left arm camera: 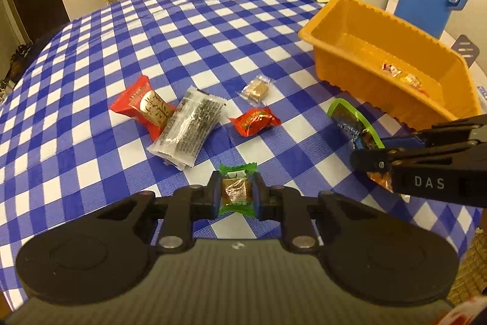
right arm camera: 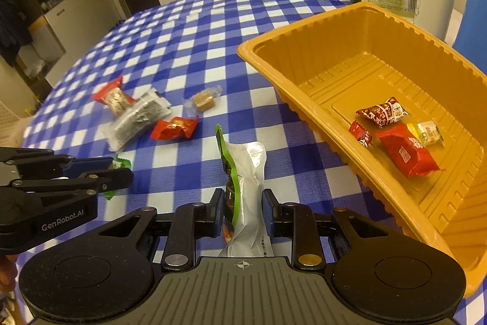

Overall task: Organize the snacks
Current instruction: 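Carry the silver pouch in the right gripper while the left carries the green candy to the tray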

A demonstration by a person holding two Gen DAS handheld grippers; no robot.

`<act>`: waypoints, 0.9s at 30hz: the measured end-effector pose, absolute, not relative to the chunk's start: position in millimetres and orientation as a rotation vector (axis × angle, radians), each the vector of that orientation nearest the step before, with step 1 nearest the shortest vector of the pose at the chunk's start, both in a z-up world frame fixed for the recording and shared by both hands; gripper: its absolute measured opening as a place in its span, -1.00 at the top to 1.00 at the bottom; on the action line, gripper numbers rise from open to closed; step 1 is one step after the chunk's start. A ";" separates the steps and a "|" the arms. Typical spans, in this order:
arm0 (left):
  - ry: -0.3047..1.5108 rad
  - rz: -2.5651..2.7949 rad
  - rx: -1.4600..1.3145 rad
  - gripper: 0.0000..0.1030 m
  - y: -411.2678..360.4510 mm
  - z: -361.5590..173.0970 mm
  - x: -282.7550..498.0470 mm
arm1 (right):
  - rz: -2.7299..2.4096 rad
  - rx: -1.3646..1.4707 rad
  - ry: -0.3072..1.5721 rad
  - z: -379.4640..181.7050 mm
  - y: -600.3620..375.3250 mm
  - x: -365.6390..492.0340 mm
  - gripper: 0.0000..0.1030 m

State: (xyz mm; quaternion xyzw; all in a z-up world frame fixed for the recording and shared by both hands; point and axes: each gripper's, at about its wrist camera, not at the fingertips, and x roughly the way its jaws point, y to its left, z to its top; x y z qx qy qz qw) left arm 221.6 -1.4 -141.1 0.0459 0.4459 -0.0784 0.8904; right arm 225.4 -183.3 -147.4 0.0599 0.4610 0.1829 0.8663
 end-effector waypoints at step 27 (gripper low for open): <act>0.724 -0.398 0.173 0.65 -123.0 -66.1 249.8 | 0.209 0.331 0.776 -67.2 -313.9 193.2 0.49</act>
